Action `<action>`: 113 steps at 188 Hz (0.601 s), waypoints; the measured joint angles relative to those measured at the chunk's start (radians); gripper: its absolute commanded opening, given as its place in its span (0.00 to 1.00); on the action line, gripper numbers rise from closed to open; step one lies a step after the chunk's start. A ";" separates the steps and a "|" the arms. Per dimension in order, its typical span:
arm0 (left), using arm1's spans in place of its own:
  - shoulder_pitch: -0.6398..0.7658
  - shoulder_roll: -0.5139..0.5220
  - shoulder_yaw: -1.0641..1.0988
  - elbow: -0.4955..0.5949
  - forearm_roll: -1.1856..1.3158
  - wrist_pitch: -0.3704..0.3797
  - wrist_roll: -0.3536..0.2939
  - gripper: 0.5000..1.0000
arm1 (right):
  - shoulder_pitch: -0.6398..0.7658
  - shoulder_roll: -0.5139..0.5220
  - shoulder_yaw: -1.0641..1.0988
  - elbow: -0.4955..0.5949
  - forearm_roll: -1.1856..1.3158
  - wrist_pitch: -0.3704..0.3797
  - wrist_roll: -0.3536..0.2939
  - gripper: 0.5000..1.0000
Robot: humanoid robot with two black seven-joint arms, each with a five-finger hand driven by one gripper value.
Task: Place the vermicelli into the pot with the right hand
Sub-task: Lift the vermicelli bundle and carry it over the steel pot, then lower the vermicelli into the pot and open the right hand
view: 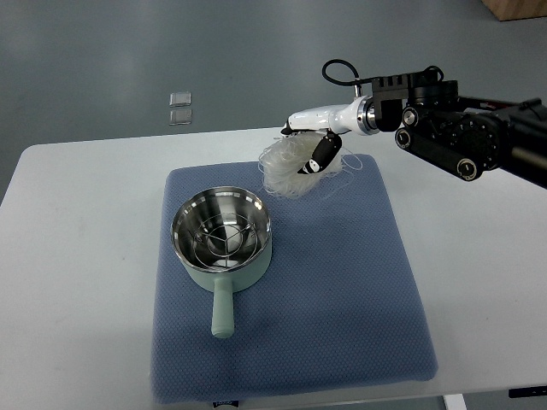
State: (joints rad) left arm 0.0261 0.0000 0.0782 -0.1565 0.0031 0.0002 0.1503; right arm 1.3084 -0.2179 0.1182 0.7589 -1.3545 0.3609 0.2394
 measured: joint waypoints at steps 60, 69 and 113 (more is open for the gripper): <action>0.000 0.000 0.000 0.000 0.000 0.000 0.000 1.00 | 0.143 -0.033 0.004 0.170 0.087 0.057 0.054 0.00; 0.000 0.000 0.000 0.000 0.000 0.000 0.000 1.00 | 0.147 -0.024 0.005 0.185 0.097 0.058 0.055 0.00; 0.000 0.000 0.000 0.000 0.000 0.000 0.000 1.00 | 0.109 0.071 0.003 0.199 0.101 0.050 0.045 0.00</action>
State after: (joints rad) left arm 0.0262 0.0000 0.0783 -0.1565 0.0031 -0.0003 0.1500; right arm 1.4172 -0.1469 0.1214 0.9583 -1.2534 0.4111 0.2845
